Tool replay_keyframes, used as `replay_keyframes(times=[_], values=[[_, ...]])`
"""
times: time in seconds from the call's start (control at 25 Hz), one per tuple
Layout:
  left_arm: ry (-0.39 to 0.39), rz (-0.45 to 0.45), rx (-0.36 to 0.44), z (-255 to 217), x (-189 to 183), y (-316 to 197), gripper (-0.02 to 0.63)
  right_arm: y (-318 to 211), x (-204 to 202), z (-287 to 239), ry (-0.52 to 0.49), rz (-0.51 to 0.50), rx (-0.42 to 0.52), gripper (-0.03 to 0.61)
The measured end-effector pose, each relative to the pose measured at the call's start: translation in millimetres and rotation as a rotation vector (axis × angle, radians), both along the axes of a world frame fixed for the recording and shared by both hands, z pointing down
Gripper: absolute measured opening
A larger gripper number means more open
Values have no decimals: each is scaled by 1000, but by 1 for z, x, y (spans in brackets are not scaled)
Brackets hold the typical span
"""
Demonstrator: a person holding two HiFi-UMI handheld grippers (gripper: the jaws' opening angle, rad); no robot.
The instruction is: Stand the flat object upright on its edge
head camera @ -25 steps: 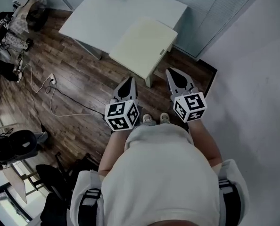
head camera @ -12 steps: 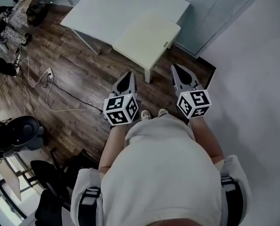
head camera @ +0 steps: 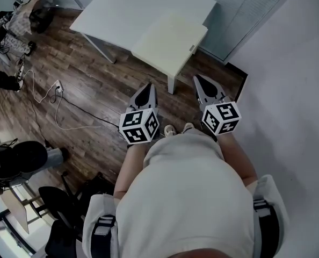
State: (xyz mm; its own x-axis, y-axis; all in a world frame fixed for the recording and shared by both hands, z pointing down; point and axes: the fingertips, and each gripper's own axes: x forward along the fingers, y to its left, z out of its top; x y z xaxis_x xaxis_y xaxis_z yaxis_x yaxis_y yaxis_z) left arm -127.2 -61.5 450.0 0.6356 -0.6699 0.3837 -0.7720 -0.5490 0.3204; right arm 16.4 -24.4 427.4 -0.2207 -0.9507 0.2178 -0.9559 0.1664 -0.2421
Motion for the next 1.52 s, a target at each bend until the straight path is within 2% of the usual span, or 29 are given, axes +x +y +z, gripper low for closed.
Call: replay_keyframes(times=[0.24, 0.48, 0.72, 1.04, 1.52], values=[[0, 29, -3, 7, -5, 2, 20, 2, -9, 2, -135, 5, -2, 18], [14, 47, -23, 8, -5, 8, 20, 8, -12, 2, -150, 20, -22, 18], [16, 54, -44, 14, -8, 1, 20, -3, -8, 10, -234, 51, -44, 18], [20, 34, -73, 26, 0, -8, 20, -12, 13, 23, -232, 70, -71, 18], [30, -8, -79, 21, 48, -52, 20, -57, 67, 35, -261, 41, -87, 18]])
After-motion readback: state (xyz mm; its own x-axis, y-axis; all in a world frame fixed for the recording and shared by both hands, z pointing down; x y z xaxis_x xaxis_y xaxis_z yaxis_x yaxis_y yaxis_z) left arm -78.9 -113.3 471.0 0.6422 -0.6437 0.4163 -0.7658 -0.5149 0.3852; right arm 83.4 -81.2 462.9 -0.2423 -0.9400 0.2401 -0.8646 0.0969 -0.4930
